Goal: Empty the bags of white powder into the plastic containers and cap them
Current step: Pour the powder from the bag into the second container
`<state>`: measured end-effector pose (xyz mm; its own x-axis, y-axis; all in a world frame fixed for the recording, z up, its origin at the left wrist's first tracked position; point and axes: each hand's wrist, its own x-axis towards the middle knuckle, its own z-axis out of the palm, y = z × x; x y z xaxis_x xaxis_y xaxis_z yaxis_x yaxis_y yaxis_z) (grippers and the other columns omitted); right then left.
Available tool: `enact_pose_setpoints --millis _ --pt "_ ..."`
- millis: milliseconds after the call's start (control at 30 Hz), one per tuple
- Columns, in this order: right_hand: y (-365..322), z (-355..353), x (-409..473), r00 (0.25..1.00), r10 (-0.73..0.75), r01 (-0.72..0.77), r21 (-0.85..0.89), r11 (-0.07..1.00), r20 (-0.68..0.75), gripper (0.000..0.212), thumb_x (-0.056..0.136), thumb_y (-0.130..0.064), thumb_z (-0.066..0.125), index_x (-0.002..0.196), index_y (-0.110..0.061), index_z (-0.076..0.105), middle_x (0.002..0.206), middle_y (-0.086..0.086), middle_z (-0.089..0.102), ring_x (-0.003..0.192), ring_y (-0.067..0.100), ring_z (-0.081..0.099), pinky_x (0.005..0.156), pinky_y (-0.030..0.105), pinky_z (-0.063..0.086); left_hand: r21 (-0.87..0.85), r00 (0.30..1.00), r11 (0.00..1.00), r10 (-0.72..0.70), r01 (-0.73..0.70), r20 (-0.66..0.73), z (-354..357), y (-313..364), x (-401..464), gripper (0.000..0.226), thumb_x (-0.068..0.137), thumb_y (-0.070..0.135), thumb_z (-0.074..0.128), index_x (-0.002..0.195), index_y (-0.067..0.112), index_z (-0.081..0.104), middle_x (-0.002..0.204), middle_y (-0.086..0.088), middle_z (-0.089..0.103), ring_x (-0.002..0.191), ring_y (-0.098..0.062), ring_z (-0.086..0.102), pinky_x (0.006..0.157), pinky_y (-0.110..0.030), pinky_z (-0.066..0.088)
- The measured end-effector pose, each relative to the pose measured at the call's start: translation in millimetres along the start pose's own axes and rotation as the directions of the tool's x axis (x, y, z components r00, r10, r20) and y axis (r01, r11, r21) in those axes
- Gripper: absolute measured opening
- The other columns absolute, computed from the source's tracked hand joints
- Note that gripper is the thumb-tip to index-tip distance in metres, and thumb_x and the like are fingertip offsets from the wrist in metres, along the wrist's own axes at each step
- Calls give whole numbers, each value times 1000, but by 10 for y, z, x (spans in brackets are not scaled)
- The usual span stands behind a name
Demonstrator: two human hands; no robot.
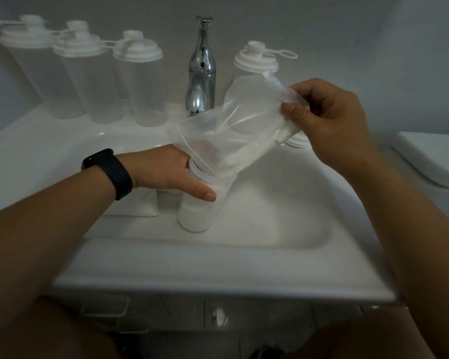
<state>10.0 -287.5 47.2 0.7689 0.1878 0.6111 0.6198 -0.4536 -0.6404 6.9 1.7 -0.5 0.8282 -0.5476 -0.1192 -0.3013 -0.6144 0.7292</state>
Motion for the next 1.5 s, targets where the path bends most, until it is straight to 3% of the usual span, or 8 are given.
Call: enact_pose_setpoints --millis 233,533,767,933,1100,1300,1400,1500 --pt "-12 1 -2 1000 -28 29 41 999 -12 11 95 -13 70 98 -24 70 80 -24 71 78 1 67 77 21 55 3 1000 1000 6 -7 7 -9 -2 2 68 63 54 93 123 47 61 121 30 67 116 6 62 106 -23 45" --pt "-15 11 1 997 -60 63 55 997 -41 13 93 -18 73 96 -30 71 81 -21 72 79 7 67 77 30 56 15 1000 1000 27 -27 -11 -4 -56 25 79 54 63 87 126 47 60 125 28 67 119 4 61 110 -28 45" --pt "4 22 3 998 -51 53 56 997 -37 7 93 -19 73 98 -24 72 84 -14 72 79 10 67 77 34 56 -8 999 999 35 -35 -15 3 -56 28 78 55 58 89 126 45 60 124 27 68 119 3 62 110 -30 45" --pt "-10 21 -6 999 -44 45 60 997 -14 7 94 -18 73 98 -24 72 81 -19 72 78 5 66 75 25 55 -2 999 1000 28 -28 -20 0 -68 34 81 54 62 89 128 44 60 124 26 68 120 2 62 112 -33 45" --pt "-3 24 3 999 -50 51 57 997 -21 7 94 -18 72 97 -25 72 80 -20 72 77 5 66 75 25 55 -2 999 1000 27 -27 -20 4 -79 39 83 54 63 89 129 44 60 125 25 68 121 0 61 114 -36 45" --pt "-30 28 -1 999 -41 42 35 999 -26 9 95 -19 72 97 -27 72 81 -20 71 79 6 66 75 25 55 5 1000 1000 24 -24 -14 -3 -67 34 78 53 63 88 125 47 60 123 30 67 119 5 61 111 -29 45" --pt "-31 23 -6 999 32 -32 -9 999 29 7 99 -23 68 95 -22 73 80 -9 71 69 9 66 61 25 57 4 1000 1000 11 -11 -12 -9 -73 33 79 52 65 88 124 46 61 122 29 68 117 5 62 111 -29 45" --pt "34 -3 3 979 147 -112 -231 967 140 29 105 -37 55 91 -16 70 69 -10 68 54 7 63 48 19 50 16 1000 1000 -1 1 -1 -15 -68 38 87 46 77 86 124 46 62 122 27 69 116 4 63 110 -31 46"
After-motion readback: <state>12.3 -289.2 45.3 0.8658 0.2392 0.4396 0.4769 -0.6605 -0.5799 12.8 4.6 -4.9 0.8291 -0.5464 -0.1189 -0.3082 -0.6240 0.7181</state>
